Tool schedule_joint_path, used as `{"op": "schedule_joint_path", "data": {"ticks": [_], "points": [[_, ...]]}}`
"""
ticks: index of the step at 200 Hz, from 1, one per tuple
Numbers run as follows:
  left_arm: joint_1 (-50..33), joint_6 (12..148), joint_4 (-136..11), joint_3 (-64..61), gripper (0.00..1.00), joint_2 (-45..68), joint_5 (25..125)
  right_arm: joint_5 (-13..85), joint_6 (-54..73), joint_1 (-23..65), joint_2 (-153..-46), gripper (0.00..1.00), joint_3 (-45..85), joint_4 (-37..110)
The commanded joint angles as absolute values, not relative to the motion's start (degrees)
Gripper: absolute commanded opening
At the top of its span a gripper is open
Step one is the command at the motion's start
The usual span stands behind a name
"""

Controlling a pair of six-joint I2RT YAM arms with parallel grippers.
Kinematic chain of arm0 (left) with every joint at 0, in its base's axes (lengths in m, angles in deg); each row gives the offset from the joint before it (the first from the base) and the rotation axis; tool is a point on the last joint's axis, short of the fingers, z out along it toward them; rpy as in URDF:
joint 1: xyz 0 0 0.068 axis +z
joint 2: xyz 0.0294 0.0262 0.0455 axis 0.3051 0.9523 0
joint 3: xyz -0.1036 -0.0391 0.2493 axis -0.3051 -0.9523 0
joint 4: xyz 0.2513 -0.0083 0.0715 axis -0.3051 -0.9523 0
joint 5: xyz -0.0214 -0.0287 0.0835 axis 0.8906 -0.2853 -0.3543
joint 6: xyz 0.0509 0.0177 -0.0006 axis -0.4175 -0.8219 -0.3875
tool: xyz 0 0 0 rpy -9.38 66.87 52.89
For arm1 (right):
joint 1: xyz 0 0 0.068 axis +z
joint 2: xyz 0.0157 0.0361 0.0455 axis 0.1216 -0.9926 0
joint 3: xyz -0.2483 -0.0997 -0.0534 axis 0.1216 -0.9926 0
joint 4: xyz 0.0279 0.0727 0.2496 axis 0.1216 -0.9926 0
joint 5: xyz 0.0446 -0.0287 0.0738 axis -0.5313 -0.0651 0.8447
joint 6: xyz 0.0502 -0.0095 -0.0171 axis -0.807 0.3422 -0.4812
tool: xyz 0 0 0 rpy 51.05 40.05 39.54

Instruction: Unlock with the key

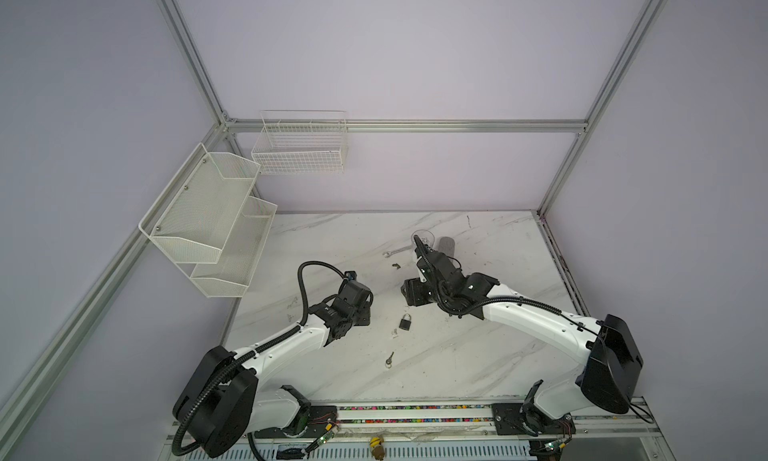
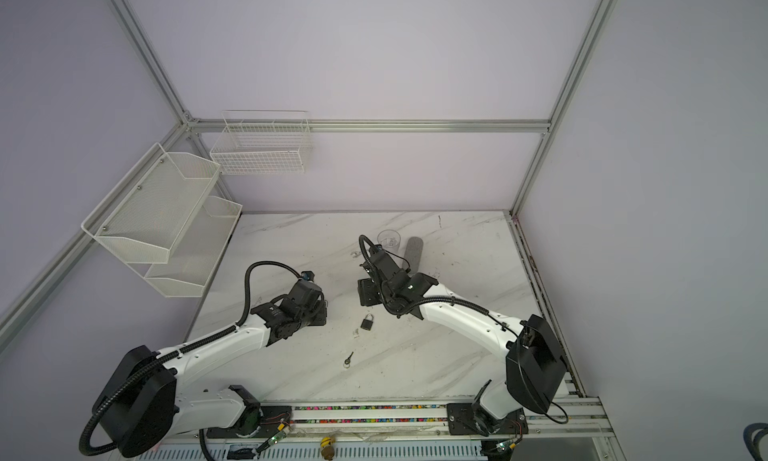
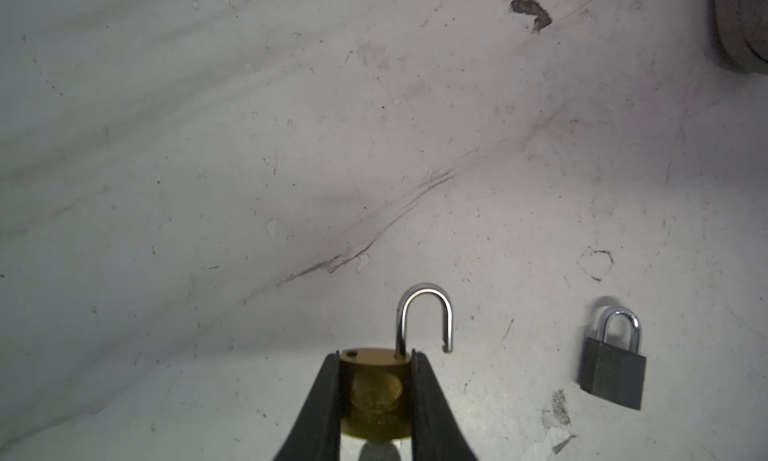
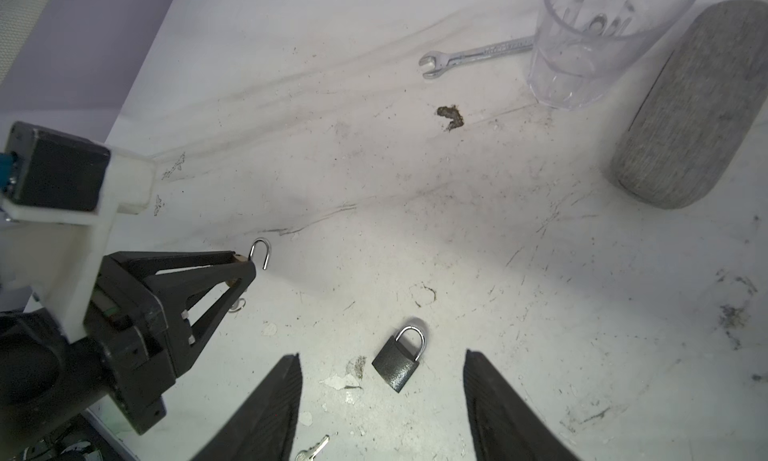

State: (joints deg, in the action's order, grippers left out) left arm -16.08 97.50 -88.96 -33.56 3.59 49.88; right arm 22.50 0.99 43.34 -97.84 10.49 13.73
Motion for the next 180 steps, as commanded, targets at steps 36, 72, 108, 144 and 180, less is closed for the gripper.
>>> {"op": "schedule_joint_path", "data": {"ticks": [36,72,108,144,180], "points": [[-15.06,98.8,-90.39,-27.23,0.0,8.19,51.99,23.11,-6.13,47.26,-97.02,0.65,4.53,19.19],[-14.86,98.13,-90.85,-26.77,0.0,11.43,52.81,23.71,-7.99,48.25,-97.21,0.65,1.34,21.51],[-14.84,97.69,-91.76,-26.44,0.0,13.67,52.59,22.95,-8.5,48.81,-97.66,0.65,0.14,22.73],[-14.84,97.8,-91.98,-26.07,0.03,15.35,52.97,23.45,-8.59,49.09,-99.2,0.65,0.45,22.81],[-14.84,98.4,-92.47,-26.38,0.18,15.31,52.77,23.34,-8.94,49.76,-99.57,0.65,0.36,22.45]]}}
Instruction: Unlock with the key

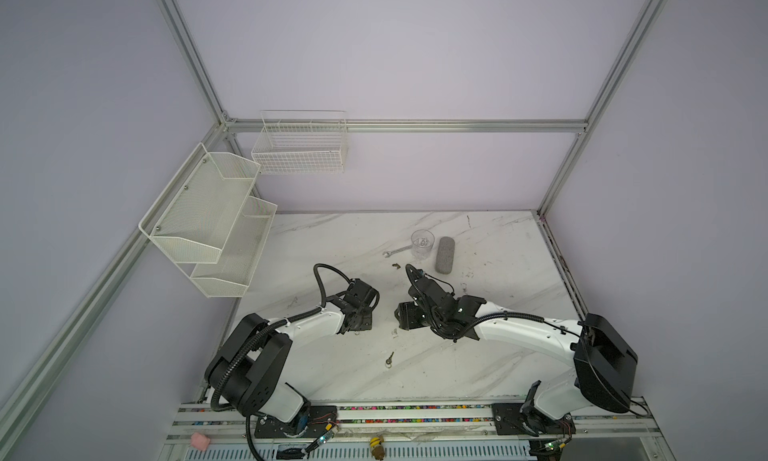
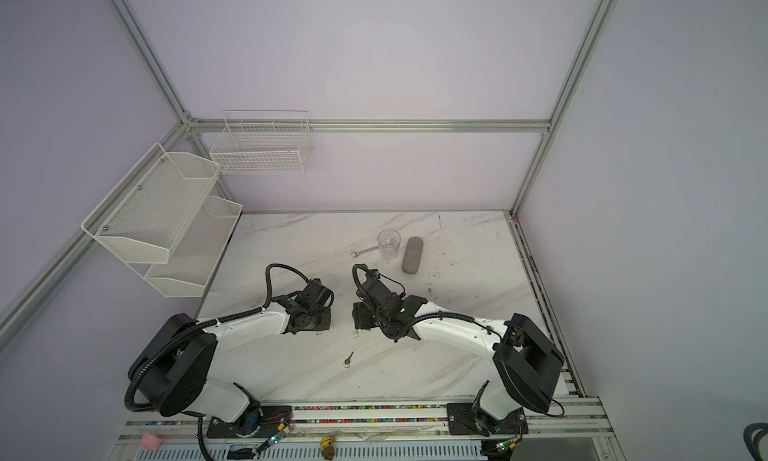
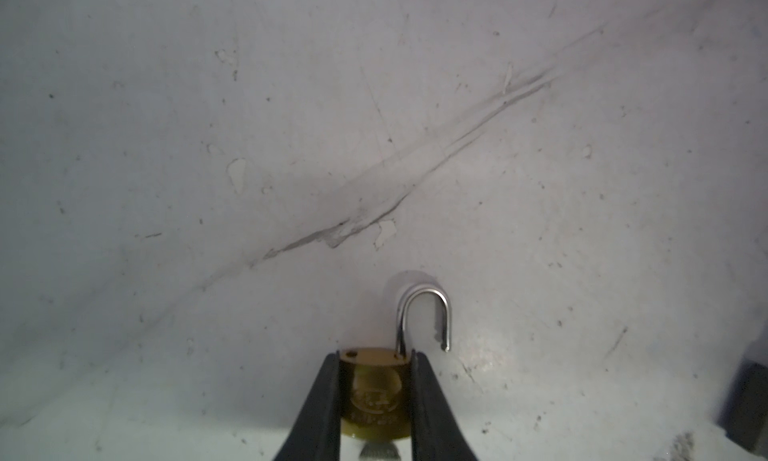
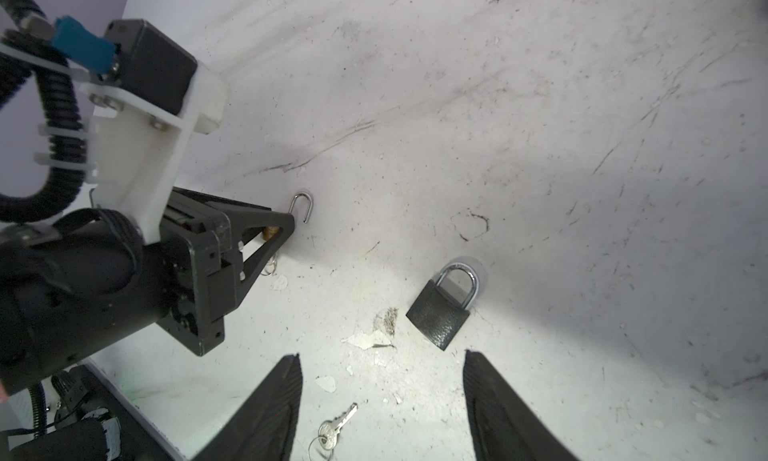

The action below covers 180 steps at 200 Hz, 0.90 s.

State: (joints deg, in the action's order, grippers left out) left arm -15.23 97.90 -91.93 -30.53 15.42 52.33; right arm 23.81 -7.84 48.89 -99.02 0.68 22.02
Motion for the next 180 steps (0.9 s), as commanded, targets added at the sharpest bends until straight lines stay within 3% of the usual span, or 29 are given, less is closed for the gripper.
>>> {"op": "schedule_joint_path", "data": {"ticks": [1,92,134,180], "points": [[-14.84,98.4,-92.47,-26.4,0.18,15.31,52.68,23.29,-8.98,49.78,-99.56,0.65,0.36,22.46],[-14.84,99.25,-93.58,-27.64,0.52,10.65,53.59,21.28,-9.98,51.68,-98.92,0.65,1.24,19.71],[-14.84,100.53,-95.7,-28.06,0.67,0.8,53.37,20.21,-11.91,53.93,-97.45,0.65,0.38,18.9],[-14.66,102.55,-96.69,-31.38,0.9,-11.76,51.53,16.44,-14.77,58.79,-98.13,0.65,0.12,17.2]]}}
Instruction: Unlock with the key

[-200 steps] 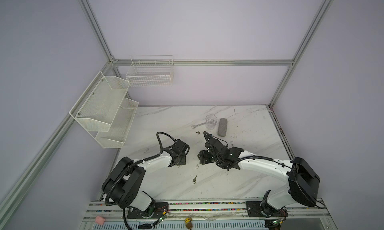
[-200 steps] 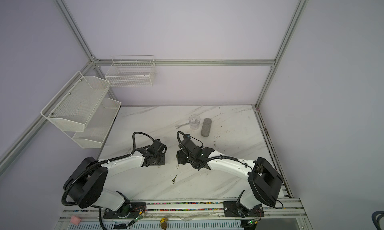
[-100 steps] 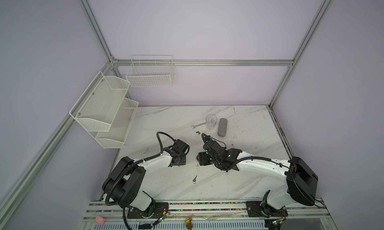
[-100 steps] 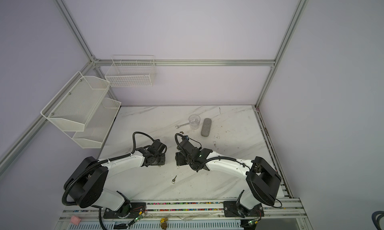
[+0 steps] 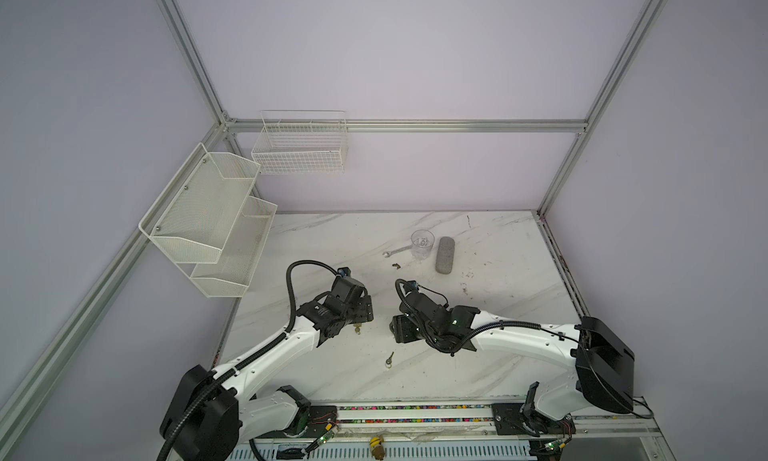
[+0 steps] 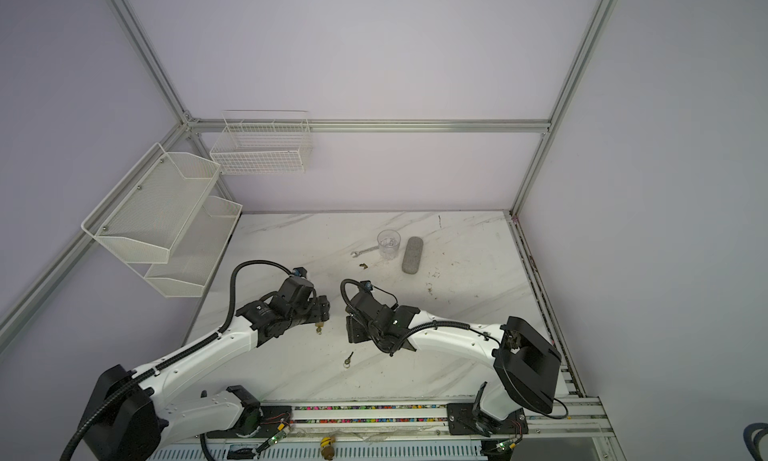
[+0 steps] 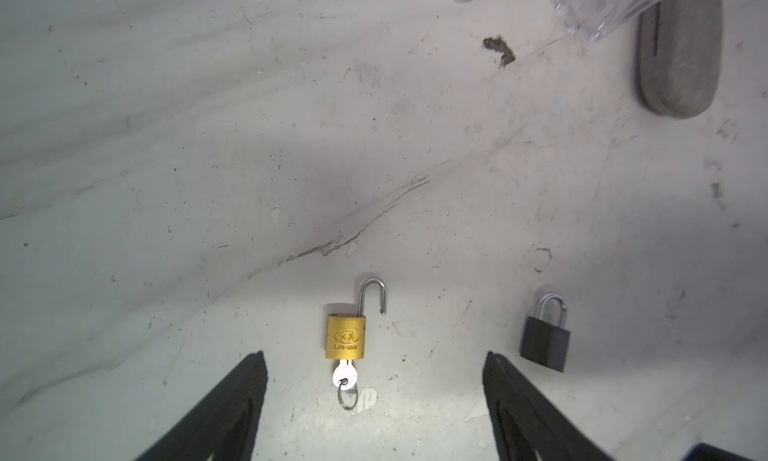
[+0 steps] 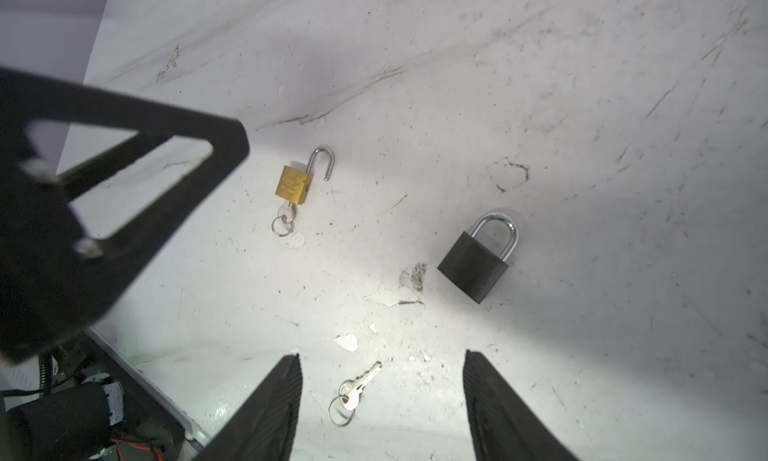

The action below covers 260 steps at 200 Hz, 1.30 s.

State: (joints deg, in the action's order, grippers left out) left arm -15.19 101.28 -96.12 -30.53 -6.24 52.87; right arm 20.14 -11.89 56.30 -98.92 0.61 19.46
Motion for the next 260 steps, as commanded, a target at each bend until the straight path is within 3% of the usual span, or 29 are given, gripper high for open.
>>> {"op": "schedule_joint_path", "data": {"ticks": [1,25,114,260], "points": [[-14.67,102.58,-96.69,-31.45,0.9,-12.02,51.49,16.37,-14.84,58.91,-98.14,0.65,0.11,17.24],[-14.58,104.19,-96.77,-33.24,1.0,-17.91,50.68,15.7,-17.25,61.74,-99.92,0.65,-0.53,17.89],[-14.49,110.4,-99.68,-31.72,1.0,-26.32,47.81,10.76,-20.91,68.13,-109.29,0.66,3.61,16.66],[-14.49,123.81,-101.3,-25.78,1.0,-23.39,52.69,5.78,-23.39,71.04,-116.32,0.72,6.4,6.84]]}}
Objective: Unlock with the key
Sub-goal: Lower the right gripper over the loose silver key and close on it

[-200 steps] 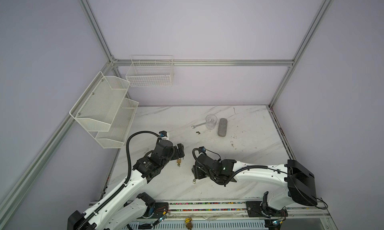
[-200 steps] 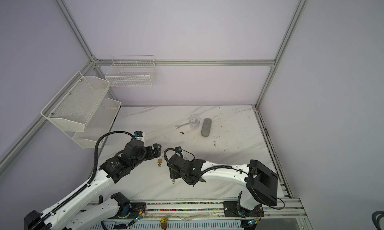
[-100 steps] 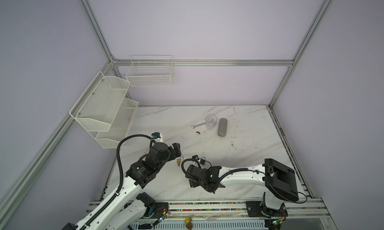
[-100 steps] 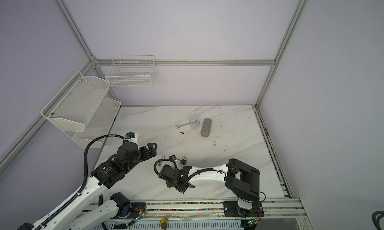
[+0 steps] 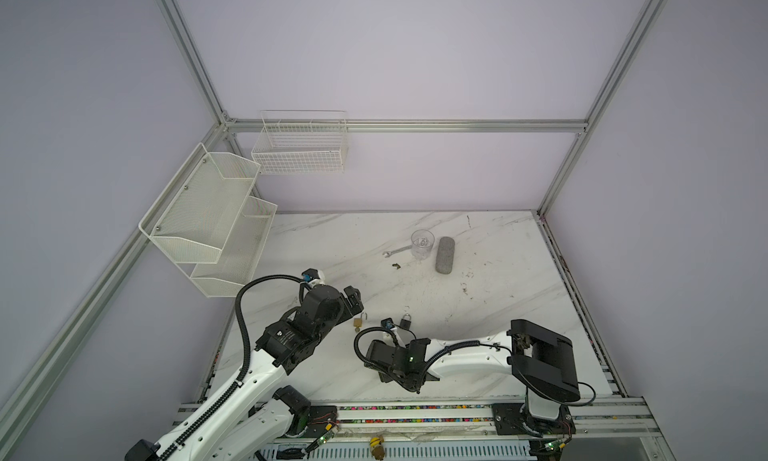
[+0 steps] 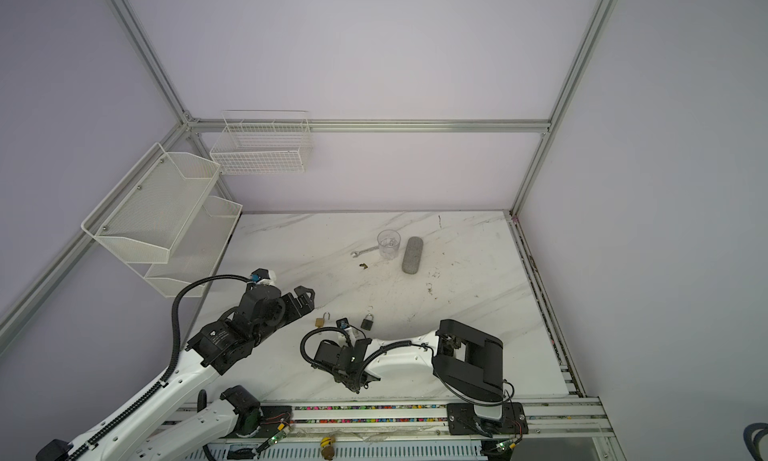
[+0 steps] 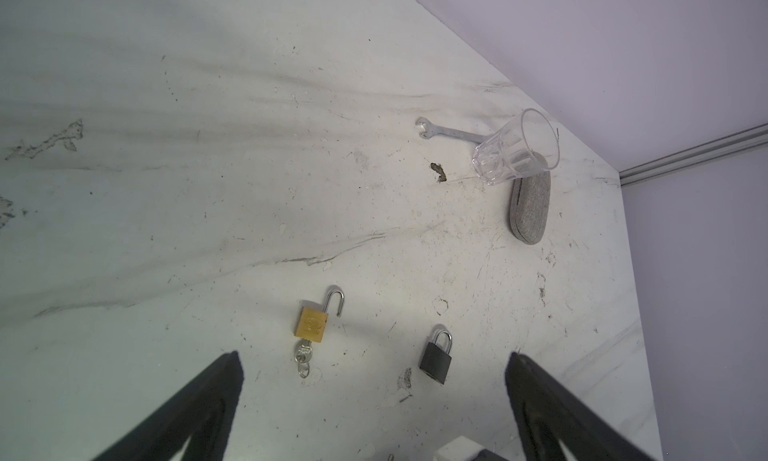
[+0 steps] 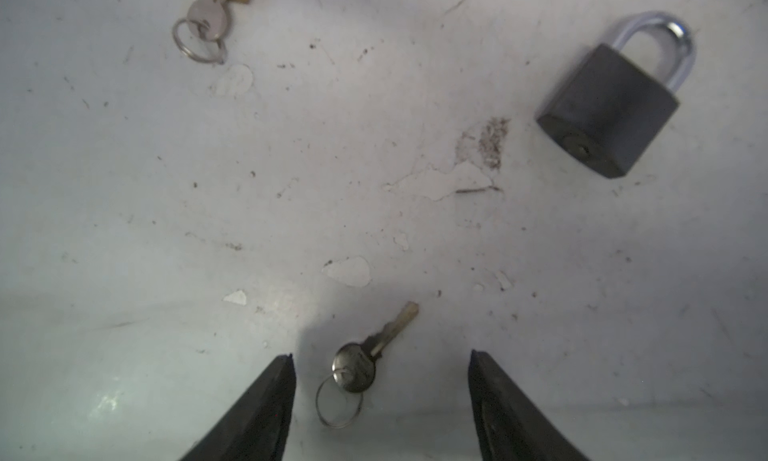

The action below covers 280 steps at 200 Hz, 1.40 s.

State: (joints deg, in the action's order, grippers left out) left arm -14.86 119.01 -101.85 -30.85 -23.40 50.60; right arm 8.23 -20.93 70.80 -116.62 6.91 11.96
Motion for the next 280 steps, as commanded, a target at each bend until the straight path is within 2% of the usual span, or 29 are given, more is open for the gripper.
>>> {"op": "schedule_joint_path", "data": {"ticks": [1,61,93,132,169,199,260,280], "points": [[-14.49,123.94,-101.32,-25.71,1.0,-23.33,52.78,5.72,-23.42,71.01,-116.25,0.72,6.37,6.74],[-17.46,127.34,-101.26,-20.56,1.0,-18.7,53.3,6.54,-19.1,67.85,-111.95,0.79,1.37,5.59],[-20.24,127.87,-101.17,-17.37,1.0,-15.19,52.27,7.68,-14.94,63.37,-109.23,0.78,-0.52,5.71],[-21.52,128.2,-100.64,-15.54,1.0,-14.02,52.26,15.38,-7.48,62.1,-105.04,0.73,-0.49,10.63],[-22.22,128.28,-98.86,-16.14,1.0,-15.59,52.0,18.55,-11.3,59.75,-105.47,0.71,1.49,11.74],[-22.54,128.32,-98.49,-16.26,1.0,-16.37,51.78,19.51,-12.37,58.06,-107.91,0.62,1.92,13.81],[-23.1,128.41,-97.9,-16.03,1.0,-17.11,51.45,18.12,-12.37,57.7,-112.14,0.34,3.41,13.85],[-23.28,127.72,-97.68,-16.84,1.0,-17.8,50.32,18.01,-12.31,57.7,-113.31,0.27,3.93,13.72]]}}
